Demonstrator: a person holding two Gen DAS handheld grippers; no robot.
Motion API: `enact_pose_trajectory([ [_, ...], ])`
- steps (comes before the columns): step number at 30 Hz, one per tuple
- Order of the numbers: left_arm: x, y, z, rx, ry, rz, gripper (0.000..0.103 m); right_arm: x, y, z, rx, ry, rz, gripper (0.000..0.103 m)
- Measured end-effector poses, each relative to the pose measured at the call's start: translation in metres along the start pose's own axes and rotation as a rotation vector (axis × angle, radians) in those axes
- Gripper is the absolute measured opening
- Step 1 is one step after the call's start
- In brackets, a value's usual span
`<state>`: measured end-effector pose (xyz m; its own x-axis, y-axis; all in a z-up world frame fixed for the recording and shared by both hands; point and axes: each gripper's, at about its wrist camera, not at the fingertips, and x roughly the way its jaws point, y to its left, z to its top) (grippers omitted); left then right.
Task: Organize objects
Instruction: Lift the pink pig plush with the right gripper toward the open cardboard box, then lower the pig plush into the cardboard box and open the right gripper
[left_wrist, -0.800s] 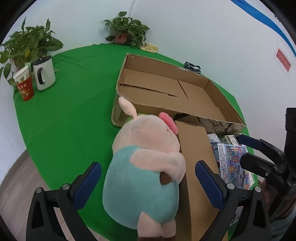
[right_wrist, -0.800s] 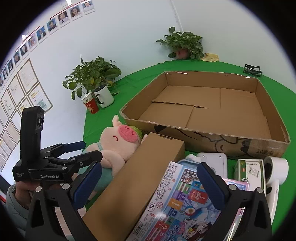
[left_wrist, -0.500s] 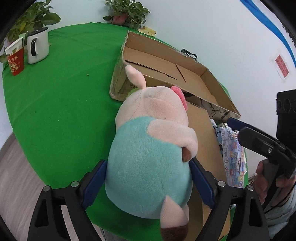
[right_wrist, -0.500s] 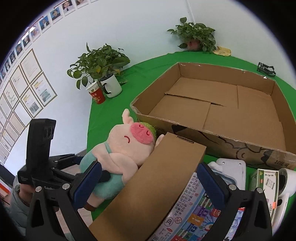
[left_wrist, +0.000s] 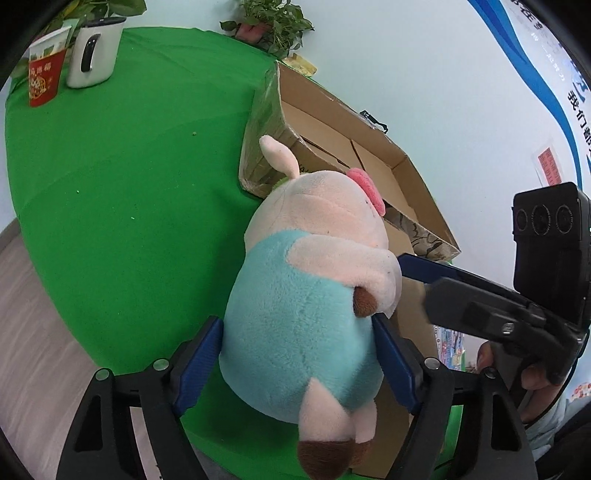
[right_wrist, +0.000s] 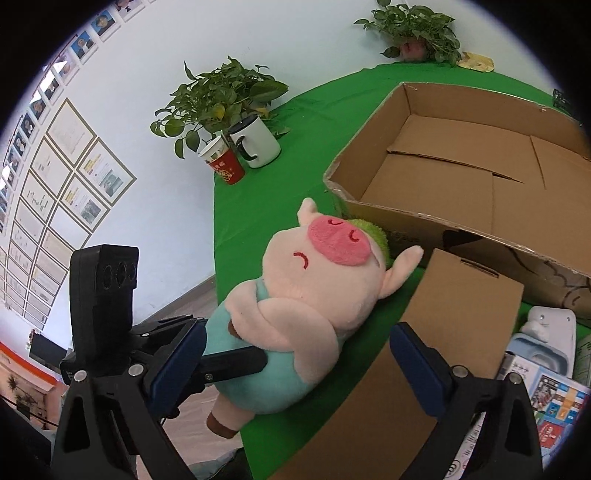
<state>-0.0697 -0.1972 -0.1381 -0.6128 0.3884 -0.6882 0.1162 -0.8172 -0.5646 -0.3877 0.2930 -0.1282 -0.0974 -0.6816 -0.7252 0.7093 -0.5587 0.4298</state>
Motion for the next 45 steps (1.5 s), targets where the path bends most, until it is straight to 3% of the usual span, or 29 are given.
enact_pose_trajectory([
  [3,0.0,0.003,-0.001,0.0,0.001,-0.01,0.077,0.013,0.006,0.003,0.0,0.037,-0.015,0.084],
  [11,-0.003,0.006,-0.005,-0.004,-0.01,-0.006,0.071,0.035,0.001,0.004,0.047,0.096,-0.043,0.082],
  [19,0.002,-0.004,0.003,0.033,-0.031,0.003,0.066,0.025,0.01,0.001,0.04,0.06,-0.049,0.067],
  [22,-0.016,-0.019,0.005,0.054,-0.071,-0.01,0.066,0.01,0.019,0.003,0.009,0.019,-0.063,0.066],
  [25,-0.031,-0.036,0.014,0.068,-0.134,0.023,0.066,-0.008,0.025,0.012,-0.008,-0.034,-0.055,0.066],
  [32,-0.042,-0.079,0.071,0.176,-0.242,0.026,0.066,-0.056,0.026,0.048,-0.061,-0.178,-0.067,0.066],
  [35,-0.027,-0.096,0.105,0.203,-0.263,0.024,0.066,-0.068,0.019,0.068,-0.081,-0.217,-0.082,0.066],
  [39,0.001,-0.117,0.153,0.22,-0.283,0.038,0.066,-0.069,0.005,0.096,-0.106,-0.239,-0.099,0.066],
  [45,0.043,-0.119,0.216,0.201,-0.27,0.06,0.066,-0.054,-0.028,0.131,-0.094,-0.222,-0.083,0.066],
])
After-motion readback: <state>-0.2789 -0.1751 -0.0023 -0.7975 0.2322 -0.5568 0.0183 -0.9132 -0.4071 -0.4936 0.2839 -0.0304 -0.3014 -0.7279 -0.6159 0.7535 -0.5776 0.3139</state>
